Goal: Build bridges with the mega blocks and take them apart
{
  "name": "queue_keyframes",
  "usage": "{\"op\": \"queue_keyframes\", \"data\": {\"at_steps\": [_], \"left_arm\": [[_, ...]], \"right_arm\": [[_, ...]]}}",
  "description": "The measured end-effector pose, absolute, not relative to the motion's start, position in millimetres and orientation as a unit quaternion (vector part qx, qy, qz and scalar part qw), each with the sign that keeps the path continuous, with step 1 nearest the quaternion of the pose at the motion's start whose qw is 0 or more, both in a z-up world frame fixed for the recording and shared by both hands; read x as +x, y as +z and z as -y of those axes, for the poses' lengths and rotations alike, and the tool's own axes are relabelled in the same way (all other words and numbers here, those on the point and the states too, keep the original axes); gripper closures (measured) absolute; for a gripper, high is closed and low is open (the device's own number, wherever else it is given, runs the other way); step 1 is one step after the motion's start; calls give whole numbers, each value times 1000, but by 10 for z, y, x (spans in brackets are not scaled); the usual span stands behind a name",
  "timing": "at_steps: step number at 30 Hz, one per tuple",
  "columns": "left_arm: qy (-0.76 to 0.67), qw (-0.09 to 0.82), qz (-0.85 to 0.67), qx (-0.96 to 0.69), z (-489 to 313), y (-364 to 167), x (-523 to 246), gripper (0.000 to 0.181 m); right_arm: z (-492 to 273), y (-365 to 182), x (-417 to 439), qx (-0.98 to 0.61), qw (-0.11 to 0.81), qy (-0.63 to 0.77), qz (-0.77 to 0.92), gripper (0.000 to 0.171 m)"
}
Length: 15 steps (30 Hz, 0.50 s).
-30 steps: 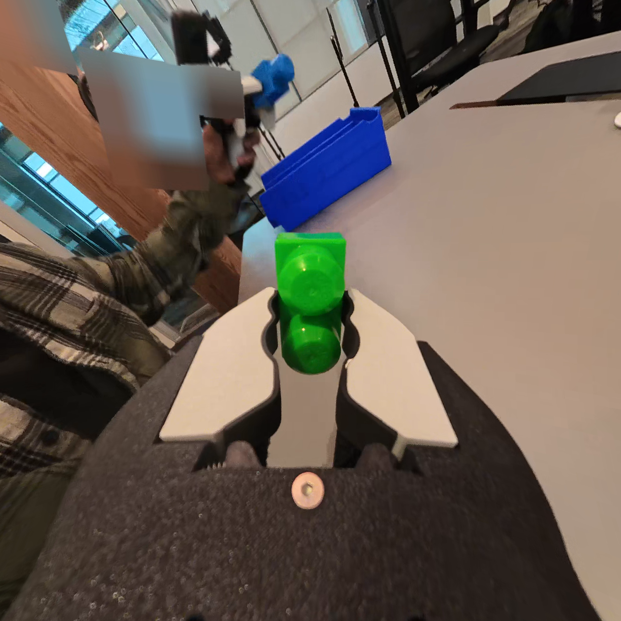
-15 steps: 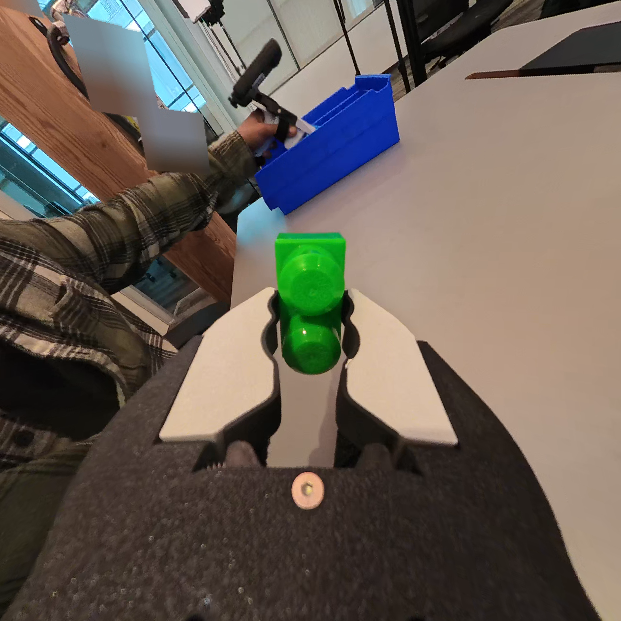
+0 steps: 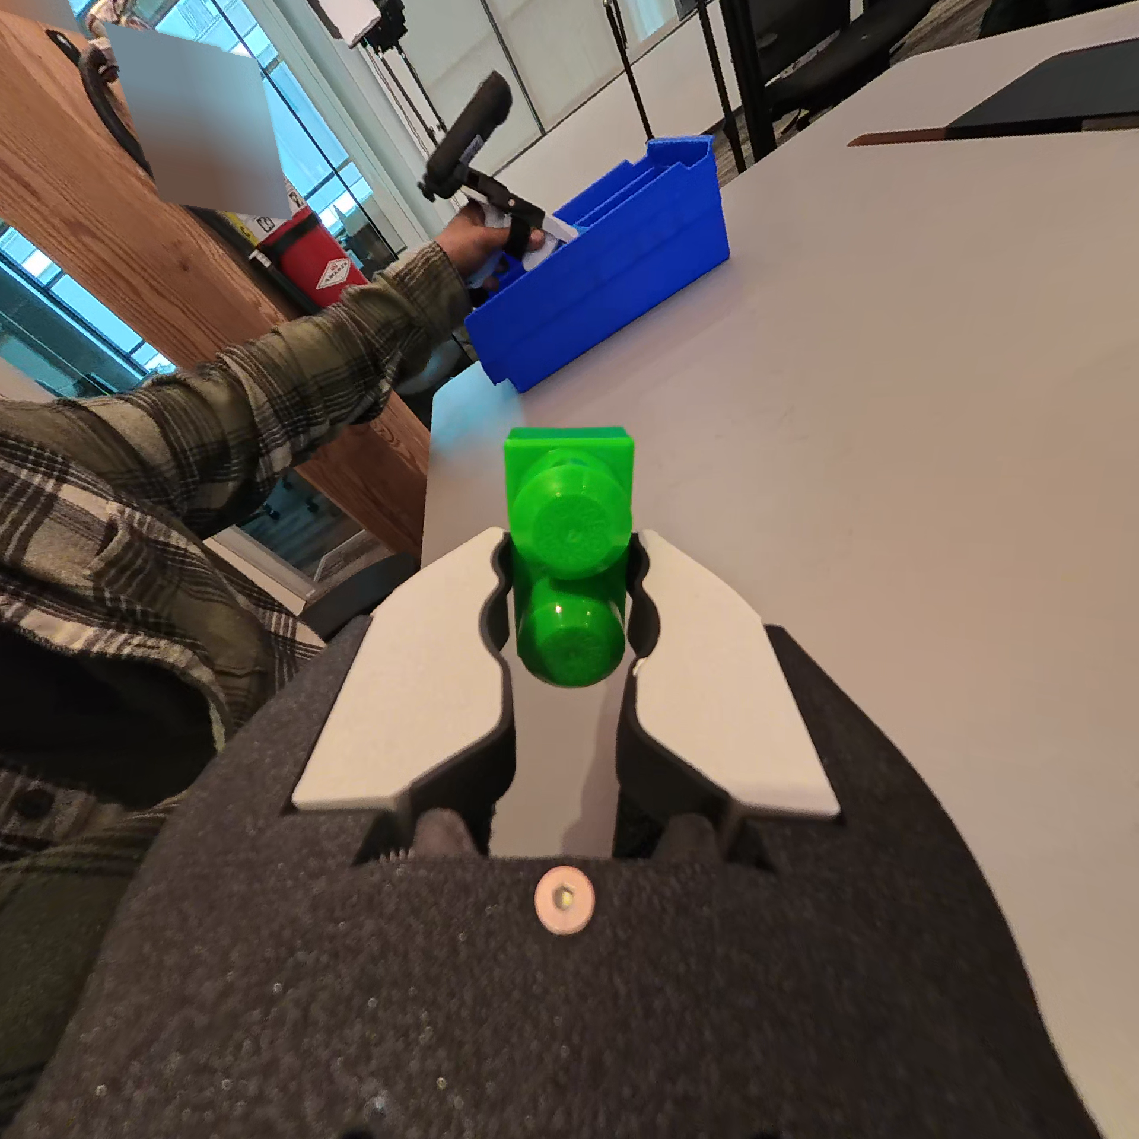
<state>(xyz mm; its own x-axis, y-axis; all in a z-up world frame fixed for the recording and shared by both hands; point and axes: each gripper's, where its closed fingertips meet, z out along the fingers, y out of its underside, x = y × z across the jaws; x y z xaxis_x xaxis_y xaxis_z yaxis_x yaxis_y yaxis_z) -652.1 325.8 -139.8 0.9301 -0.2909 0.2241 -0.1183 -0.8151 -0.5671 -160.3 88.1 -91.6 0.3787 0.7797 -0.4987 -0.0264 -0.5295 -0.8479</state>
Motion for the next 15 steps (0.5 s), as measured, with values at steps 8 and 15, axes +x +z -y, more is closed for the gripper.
{"op": "queue_keyframes", "data": {"at_steps": [8, 15], "left_arm": [[-152, 284, -115, -940, -3302, -1443, -6467, 144], [-144, 283, -118, -941, -3337, -1493, -6472, 144]], "right_arm": [[-828, -891, -1555, -724, 415, 486, 258, 137], [-813, -919, -1564, -727, 415, 482, 259, 137]]}}
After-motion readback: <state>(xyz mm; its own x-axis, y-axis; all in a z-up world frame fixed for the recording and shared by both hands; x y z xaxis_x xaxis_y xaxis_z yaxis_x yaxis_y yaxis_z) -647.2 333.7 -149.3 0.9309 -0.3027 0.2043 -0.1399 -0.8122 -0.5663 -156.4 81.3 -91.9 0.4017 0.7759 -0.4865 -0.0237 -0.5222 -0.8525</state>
